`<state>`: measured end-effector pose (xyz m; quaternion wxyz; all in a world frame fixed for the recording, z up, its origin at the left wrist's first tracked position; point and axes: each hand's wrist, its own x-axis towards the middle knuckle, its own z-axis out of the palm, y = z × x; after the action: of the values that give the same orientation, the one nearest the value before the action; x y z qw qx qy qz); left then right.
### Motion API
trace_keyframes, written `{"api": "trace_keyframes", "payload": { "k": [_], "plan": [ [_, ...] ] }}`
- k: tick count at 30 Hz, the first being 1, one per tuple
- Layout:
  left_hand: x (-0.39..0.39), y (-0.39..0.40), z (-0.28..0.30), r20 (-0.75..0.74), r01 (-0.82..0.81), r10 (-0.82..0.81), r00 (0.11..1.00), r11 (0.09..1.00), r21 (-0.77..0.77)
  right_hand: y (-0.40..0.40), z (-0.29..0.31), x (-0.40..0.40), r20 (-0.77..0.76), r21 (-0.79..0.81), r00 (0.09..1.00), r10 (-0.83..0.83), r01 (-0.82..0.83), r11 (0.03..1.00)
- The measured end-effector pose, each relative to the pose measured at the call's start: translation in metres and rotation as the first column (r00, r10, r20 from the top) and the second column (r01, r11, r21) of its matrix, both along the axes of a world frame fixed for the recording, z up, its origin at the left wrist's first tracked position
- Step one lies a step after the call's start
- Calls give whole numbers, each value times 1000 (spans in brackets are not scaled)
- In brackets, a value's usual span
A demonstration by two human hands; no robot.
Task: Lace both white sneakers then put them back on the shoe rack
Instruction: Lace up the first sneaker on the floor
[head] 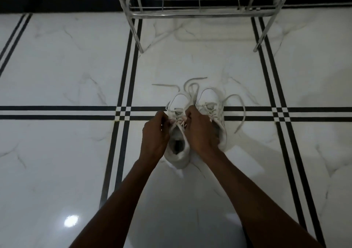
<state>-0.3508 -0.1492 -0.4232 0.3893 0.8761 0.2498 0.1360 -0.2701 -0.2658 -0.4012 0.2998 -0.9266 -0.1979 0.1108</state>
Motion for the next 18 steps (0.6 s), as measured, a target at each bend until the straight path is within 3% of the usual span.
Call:
{"api": "trace_keyframes", "payload": {
  "k": [6,14,18],
  "plan": [
    [-11,-6,4,-6,-99,99,995,995,15,4,-1,-16,-112,159,987,-114,131,979],
    [-15,-4,-5,-12,-130,130,991,991,-3,4,-4,-15,-147,152,979,-143,165,974],
    [-17,-2,-1,-27,-162,160,987,966,-203,3,-4,-4,-348,169,936,-48,113,979]
  ]
}}
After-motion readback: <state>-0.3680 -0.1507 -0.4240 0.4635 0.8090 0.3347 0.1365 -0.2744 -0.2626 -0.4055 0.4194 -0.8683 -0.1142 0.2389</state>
